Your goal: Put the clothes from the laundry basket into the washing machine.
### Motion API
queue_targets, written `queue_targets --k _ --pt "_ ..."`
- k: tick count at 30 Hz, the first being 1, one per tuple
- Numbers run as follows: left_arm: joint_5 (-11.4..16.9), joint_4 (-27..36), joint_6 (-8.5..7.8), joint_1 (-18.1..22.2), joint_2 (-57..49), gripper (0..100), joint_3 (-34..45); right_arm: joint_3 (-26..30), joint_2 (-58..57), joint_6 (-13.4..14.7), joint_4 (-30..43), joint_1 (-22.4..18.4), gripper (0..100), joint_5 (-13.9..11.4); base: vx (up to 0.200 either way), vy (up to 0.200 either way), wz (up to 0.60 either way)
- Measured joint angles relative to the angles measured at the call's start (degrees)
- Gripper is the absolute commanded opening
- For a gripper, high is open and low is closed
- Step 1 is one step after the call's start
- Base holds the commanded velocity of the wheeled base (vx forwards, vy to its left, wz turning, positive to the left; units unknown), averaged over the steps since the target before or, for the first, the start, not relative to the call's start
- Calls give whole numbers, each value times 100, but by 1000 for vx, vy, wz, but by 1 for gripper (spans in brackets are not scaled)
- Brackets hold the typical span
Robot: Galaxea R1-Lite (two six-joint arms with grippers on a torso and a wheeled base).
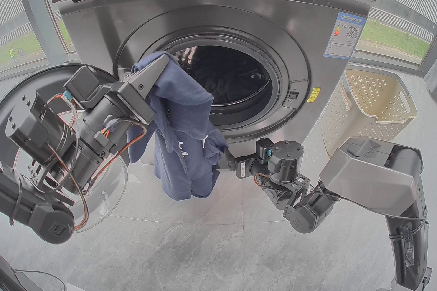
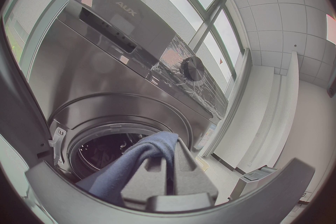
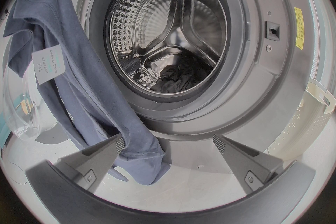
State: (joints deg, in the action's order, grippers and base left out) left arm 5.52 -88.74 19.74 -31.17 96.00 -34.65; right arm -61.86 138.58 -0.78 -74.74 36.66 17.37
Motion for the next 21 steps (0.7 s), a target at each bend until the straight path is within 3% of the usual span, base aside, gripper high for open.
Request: queue_targets --k 10,21 --pt "-16 9 -23 -291 -185 0 227 94 -90 -6 43 71 100 145 0 0 0" --pt "-13 22 -55 -247 -182 0 378 117 -460 -215 128 -581 100 165 0 0 0"
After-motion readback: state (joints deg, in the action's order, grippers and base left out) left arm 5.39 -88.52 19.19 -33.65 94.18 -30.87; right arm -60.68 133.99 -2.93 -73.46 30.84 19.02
